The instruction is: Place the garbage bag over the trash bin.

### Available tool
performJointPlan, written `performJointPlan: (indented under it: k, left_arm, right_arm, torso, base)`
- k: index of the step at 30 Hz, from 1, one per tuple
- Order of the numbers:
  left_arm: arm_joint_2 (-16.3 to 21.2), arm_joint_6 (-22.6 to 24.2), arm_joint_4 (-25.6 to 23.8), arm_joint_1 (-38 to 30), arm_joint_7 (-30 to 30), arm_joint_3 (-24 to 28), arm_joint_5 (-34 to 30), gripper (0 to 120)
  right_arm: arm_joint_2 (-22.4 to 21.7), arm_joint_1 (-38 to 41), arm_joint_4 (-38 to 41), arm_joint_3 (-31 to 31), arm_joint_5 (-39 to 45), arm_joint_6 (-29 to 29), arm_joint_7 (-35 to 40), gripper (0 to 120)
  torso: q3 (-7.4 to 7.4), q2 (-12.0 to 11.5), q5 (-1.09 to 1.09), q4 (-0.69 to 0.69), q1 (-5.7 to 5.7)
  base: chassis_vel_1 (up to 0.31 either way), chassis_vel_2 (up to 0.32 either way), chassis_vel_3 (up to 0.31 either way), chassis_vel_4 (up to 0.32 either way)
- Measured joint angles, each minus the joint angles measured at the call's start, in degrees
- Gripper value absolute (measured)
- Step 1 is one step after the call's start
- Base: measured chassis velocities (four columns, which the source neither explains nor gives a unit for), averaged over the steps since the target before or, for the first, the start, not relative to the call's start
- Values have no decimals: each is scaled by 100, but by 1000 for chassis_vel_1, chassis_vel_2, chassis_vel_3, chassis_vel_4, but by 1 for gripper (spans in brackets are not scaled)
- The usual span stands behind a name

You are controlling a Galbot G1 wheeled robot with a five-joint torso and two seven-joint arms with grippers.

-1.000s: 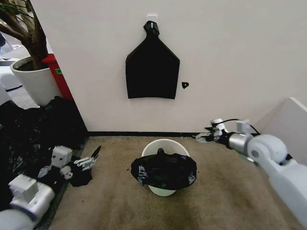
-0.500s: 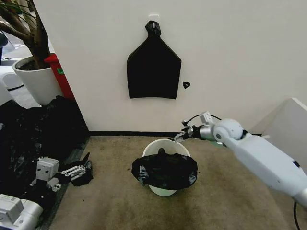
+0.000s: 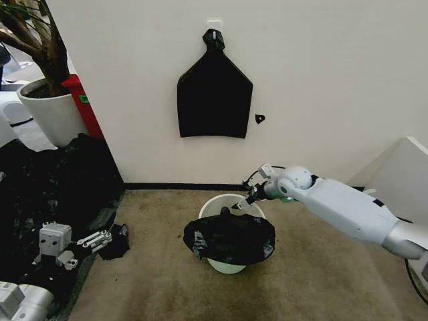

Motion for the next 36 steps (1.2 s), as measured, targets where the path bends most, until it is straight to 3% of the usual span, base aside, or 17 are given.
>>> performJointPlan:
  k: [6,19,24,27,34,36]
  left_arm:
    - [-27,-35,3,37,2,37,32,100]
    - [-32,-33,4,25,13,92,48,100]
    - [-34,-27,5,16,23,153,70,100]
    - [-33,-20,5,5,19,224,88,100]
    - [-46,-17,5,10,10,282,144,100]
    - [-40,-17,5,9,10,316,170,100]
  right_arm:
    - [124,127,-193,-264,-78,1,-83,82]
    - [229,244,-343,-312,-81,0,-132,31]
    - [178,276,-328,-317,-81,0,-140,17]
    - [97,293,-237,-316,-75,1,-153,2]
    - [-222,201,130,-178,393,3,189,0]
    - [-612,-51,482,173,871,0,592,0]
  torso:
    - [-1,0,-1,-1,0]
    - [0,0,0,0,0]
    - [0,0,0,0,0]
    - [-1,0,0,-1,0]
    - [0,0,1,1,0]
    - [0,0,1,-3,0]
  base:
    - [0,0,0,0]
    - [0,0,0,0]
    - [0,0,0,0]
    - [0,0,0,0]
    - [0,0,0,0]
    - [0,0,0,0]
